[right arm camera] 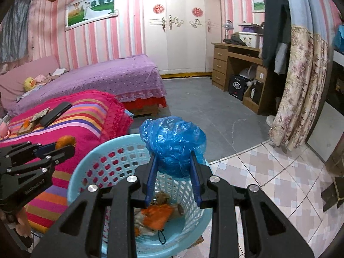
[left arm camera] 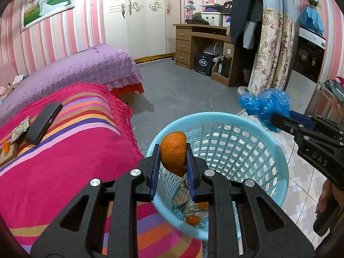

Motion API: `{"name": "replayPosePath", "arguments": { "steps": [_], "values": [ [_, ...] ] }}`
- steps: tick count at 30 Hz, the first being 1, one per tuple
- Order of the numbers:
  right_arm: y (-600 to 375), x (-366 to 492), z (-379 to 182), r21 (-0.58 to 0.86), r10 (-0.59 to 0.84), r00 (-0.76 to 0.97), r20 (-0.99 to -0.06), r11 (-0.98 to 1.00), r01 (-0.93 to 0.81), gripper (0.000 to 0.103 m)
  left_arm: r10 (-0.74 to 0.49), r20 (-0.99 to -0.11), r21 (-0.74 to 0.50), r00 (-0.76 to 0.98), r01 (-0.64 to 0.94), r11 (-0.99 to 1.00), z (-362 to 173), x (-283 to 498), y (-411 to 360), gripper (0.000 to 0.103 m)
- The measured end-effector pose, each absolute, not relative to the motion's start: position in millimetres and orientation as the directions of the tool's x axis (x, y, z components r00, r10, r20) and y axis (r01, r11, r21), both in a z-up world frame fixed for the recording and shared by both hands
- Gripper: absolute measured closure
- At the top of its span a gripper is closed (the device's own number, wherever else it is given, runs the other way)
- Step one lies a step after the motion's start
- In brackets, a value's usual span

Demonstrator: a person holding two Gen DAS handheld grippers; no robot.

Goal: Collect trash
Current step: 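Carry the tangerine and blue bag over the light-blue basket with both grippers, then open the left gripper over the basket to drop the tangerine, then open the right gripper over the basket to drop the blue bag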

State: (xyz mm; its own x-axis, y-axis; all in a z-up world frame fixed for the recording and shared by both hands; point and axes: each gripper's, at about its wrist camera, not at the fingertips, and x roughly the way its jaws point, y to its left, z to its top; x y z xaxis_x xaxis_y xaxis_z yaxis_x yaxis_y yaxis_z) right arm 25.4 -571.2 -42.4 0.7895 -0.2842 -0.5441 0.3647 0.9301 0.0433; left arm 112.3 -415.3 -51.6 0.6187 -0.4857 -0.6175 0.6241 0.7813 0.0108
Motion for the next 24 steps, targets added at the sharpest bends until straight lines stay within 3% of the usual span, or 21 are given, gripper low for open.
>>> {"name": "replayPosePath", "arguments": {
  "steps": [10,12,18,24],
  "values": [
    [-576,31,-49,0.042,-0.287,0.777,-0.560,0.927,0.373,0.074,-0.466,-0.651,0.029,0.598,0.634,0.773,-65,122,-438,0.077],
    [-578,31,-51,0.049,-0.284,0.775,-0.564,0.926,0.375,0.074,-0.463,-0.660,0.026,0.591,0.634,0.773,-67,125,-439,0.057],
    [-580,32,-53,0.048,-0.282,0.776,-0.565,0.927,0.372,0.074,-0.462,-0.637,0.021,0.617,0.612,0.790,-63,128,-431,0.019],
    [-578,34,-54,0.054,-0.278,0.777,-0.565,0.927,0.371,0.074,-0.451,-0.585,0.041,0.674,0.580,0.814,-55,128,-418,0.007]
  ]
}}
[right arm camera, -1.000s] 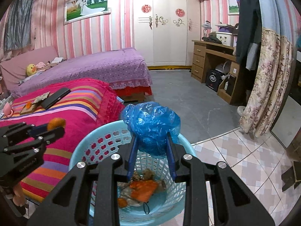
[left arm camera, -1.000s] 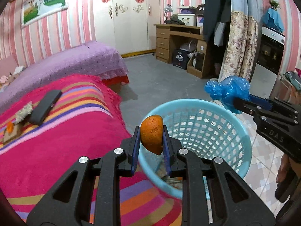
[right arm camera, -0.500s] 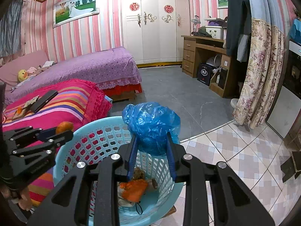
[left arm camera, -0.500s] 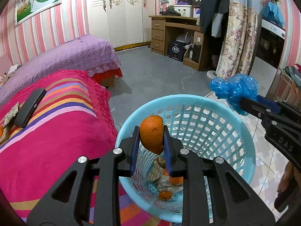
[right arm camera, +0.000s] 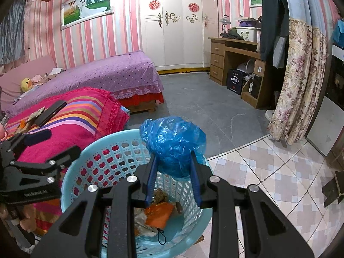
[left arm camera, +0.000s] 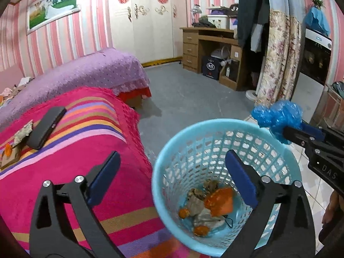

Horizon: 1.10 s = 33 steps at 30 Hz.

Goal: Collect trash
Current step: 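Open the right gripper over the basket to drop the blue bag, then move both tools back from the basket toward the bed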

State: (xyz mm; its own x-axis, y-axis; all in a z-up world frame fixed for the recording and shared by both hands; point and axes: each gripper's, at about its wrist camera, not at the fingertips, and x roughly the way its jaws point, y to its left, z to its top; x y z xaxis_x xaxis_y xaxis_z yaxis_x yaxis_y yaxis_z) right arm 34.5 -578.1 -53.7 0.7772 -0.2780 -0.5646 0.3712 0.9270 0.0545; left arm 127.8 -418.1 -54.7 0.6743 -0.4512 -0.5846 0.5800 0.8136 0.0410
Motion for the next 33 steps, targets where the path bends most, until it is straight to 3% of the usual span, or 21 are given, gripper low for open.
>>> {"name": "replayPosePath", "arguments": {
  "steps": [9,11,12,16,21,33],
  "values": [
    [-562,49,-64,0.045,-0.262,0.773,-0.578,0.935,0.351,0.072,-0.426,-0.573,0.039,0.700,0.543,0.839,-53,136,-399,0.006],
    [-560,51,-63,0.032,-0.279,0.771,-0.573,0.932,0.361,0.051,-0.423,-0.572,0.041,0.703,0.539,0.841,-54,137,-397,0.006],
    [-558,50,-63,0.025,-0.290,0.771,-0.567,0.930,0.367,0.031,-0.421,-0.570,0.044,0.706,0.537,0.842,-54,137,-395,0.006],
    [-556,49,-60,0.018,-0.315,0.771,-0.554,0.921,0.388,0.013,-0.411,-0.560,0.060,0.719,0.530,0.846,-52,136,-392,0.006],
    [-550,53,-57,-0.010,-0.348,0.762,-0.547,0.912,0.409,0.005,-0.410,-0.547,0.061,0.730,0.523,0.850,-46,134,-381,0.006],
    [-512,69,-40,-0.025,-0.321,0.793,-0.517,0.932,0.361,0.005,-0.369,-0.506,0.066,0.780,0.462,0.885,-16,133,-315,0.006]
  ]
}}
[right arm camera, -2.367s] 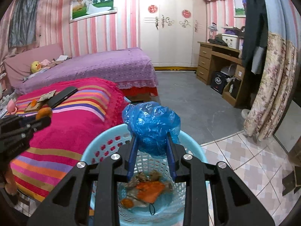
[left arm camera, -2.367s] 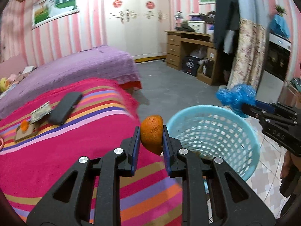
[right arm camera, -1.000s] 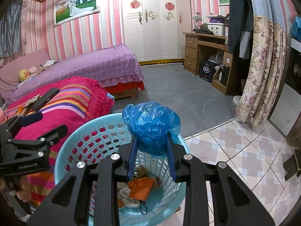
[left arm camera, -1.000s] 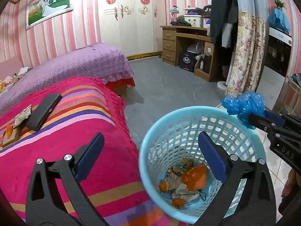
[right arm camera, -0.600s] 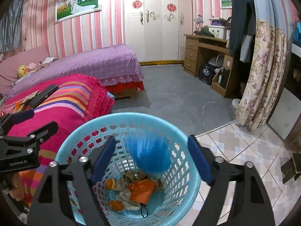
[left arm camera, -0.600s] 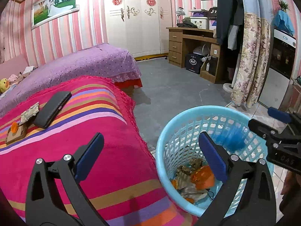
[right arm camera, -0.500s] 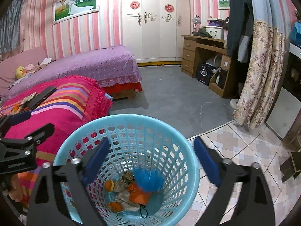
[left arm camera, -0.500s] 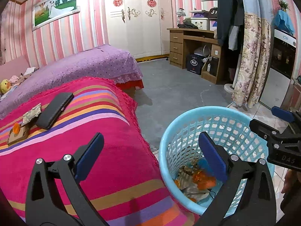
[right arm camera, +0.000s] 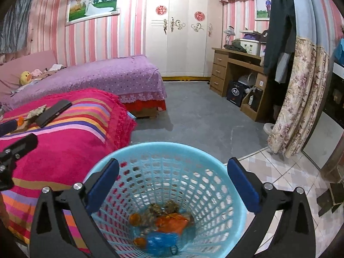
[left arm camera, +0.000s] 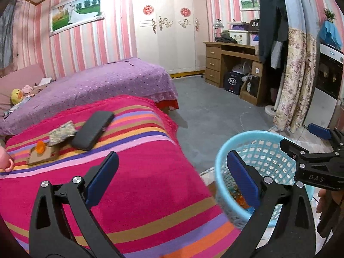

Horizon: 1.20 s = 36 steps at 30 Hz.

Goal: Collect trash
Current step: 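Move both tools back from the basket toward the bed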

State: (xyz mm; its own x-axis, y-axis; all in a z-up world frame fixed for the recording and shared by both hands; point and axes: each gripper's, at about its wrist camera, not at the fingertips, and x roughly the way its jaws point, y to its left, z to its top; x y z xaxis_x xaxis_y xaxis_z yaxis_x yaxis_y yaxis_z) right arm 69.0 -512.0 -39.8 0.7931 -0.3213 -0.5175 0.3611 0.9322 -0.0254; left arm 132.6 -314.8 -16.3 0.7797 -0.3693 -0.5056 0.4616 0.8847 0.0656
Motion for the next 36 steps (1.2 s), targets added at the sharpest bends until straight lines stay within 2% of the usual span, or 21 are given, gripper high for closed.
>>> {"name": "replayPosePath", "arguments": {
  "steps": [13,20,27,32,36],
  "values": [
    [-446,97,-27,0.006,-0.224,0.838,-0.497,0.965,0.261,0.005,-0.217,-0.474,0.115,0.853,0.305,0.946,12,140,-203,0.006],
    [-403,110,-25,-0.013,-0.179,0.847,-0.501,0.980,0.199,0.005,-0.149,-0.472,0.076,0.869,0.208,0.975,6,151,-138,0.006],
    [-367,121,-27,-0.057,-0.162,0.845,-0.510,0.986,0.154,0.005,-0.102,-0.516,0.045,0.850,0.146,0.988,-2,168,-79,0.006],
    [-340,130,-30,-0.035,-0.109,0.845,-0.524,0.994,0.106,0.005,-0.075,-0.532,0.027,0.844,0.106,0.994,-6,171,-42,0.006],
    [-316,135,-30,-0.052,-0.087,0.848,-0.522,0.996,0.070,0.005,-0.033,-0.537,0.049,0.843,0.070,0.996,-9,175,-17,0.006]
  ]
}}
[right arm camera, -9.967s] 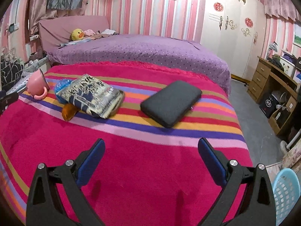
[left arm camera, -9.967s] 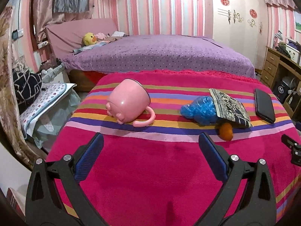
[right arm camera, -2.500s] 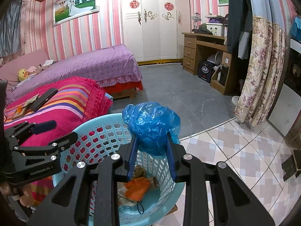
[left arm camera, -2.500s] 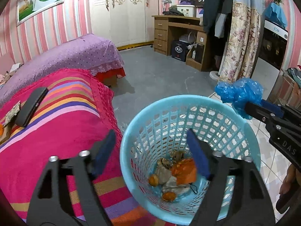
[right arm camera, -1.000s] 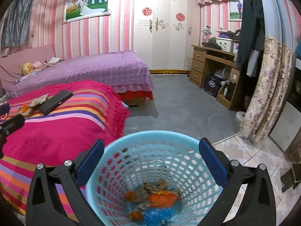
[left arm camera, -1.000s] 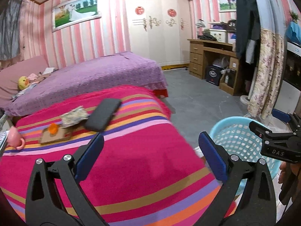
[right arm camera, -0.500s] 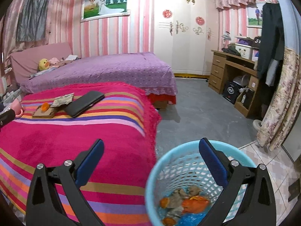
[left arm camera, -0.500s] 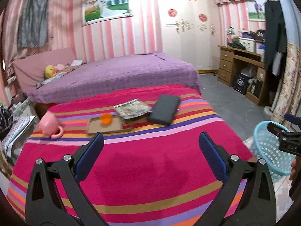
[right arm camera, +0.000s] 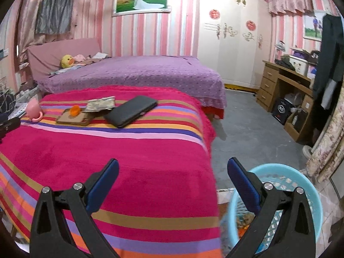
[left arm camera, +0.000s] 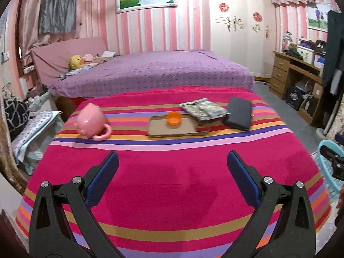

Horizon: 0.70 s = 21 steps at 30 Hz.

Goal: Collect trash
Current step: 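Move both tools back from the basket toward the bed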

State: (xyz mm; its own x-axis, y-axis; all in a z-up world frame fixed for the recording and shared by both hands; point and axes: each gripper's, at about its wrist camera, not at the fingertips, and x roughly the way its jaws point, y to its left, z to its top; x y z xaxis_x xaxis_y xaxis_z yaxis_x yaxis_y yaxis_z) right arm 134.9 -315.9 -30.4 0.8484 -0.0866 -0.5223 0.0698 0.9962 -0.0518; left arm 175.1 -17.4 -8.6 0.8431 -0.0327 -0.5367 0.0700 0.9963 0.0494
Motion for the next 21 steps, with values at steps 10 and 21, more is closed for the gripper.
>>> {"name": "replayPosePath", "arguments": {
  "steps": [10,21],
  "values": [
    [-278,156,-33,-0.023,-0.030,0.838,-0.544,1.000,0.022,0.005,0.035,-0.551,0.065,0.834,0.002,0.998,-4,199,34,0.006],
    [-259,199,-23,-0.005,0.001,0.830,-0.557,1.000,-0.004,0.005,0.068,-0.575,0.043,0.815,-0.053,0.998,-12,221,62,0.006]
  ]
}}
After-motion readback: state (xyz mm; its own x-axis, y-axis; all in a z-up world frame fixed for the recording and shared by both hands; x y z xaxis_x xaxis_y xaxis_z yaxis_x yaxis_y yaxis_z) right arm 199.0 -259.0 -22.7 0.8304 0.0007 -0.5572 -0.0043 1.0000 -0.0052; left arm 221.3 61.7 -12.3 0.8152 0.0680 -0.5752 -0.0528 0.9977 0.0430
